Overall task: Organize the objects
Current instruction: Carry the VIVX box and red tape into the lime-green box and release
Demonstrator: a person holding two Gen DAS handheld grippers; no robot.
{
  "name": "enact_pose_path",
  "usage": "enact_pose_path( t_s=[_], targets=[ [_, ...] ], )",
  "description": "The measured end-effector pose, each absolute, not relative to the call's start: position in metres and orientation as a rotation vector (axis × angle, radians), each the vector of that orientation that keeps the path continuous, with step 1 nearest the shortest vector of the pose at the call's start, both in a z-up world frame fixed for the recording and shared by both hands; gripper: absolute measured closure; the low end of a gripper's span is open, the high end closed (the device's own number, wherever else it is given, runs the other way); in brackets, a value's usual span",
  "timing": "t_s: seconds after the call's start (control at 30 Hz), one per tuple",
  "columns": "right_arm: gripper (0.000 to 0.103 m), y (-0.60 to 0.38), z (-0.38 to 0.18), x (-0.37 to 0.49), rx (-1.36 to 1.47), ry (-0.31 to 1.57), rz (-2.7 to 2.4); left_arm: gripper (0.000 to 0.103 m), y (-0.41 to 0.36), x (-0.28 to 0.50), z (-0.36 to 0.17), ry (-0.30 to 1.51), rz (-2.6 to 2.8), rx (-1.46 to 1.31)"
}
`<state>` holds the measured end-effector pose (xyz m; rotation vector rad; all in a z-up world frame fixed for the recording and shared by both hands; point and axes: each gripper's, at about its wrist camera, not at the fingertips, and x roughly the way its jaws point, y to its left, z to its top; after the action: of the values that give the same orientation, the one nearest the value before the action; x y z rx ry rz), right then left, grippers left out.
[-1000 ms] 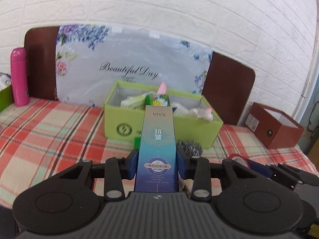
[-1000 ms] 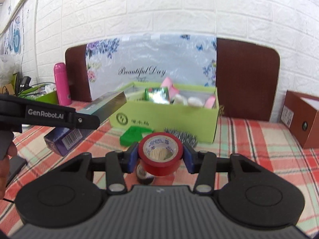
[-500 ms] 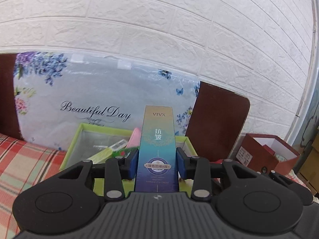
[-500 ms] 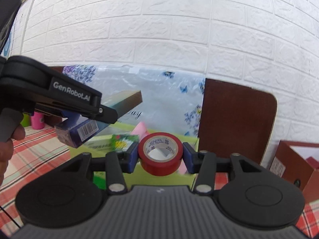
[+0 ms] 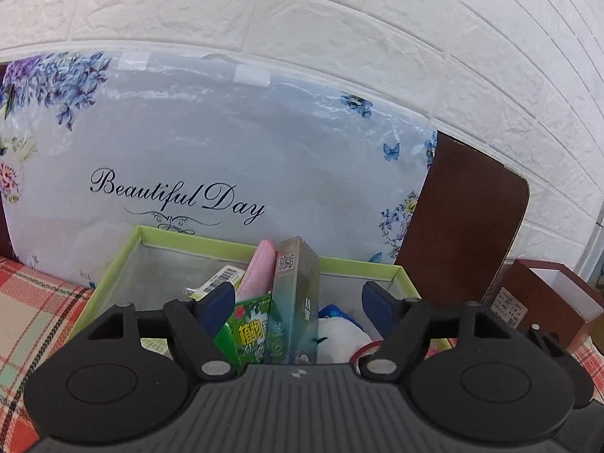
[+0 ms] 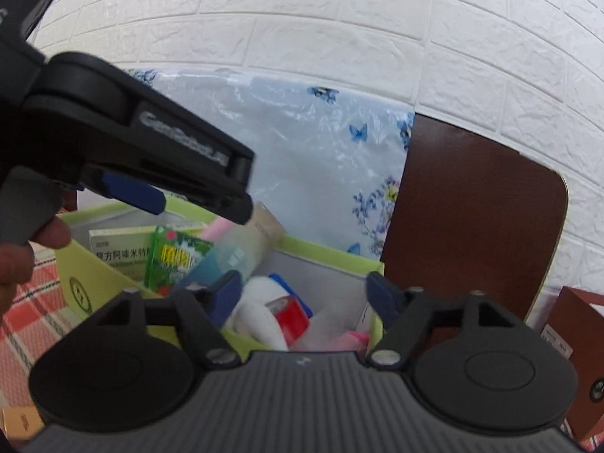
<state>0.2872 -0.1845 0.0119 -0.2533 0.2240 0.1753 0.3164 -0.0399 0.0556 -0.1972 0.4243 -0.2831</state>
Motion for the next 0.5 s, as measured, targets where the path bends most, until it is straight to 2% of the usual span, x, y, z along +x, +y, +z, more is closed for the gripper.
enact_pose_path(
  t_s=[0.17,0.5],
  targets=[
    [0.002,-0.184,0.014,0.279,-0.234,0.222,0.143,0.025,-0.037,0.308,0.054,0.454,-0.270,-0.186],
    [0.000,-0.183,0.033,0.221,-0.208,0.267,0.169,0.021,-0.036,0.244,0.071,0.494,-0.172,-0.139]
  ],
)
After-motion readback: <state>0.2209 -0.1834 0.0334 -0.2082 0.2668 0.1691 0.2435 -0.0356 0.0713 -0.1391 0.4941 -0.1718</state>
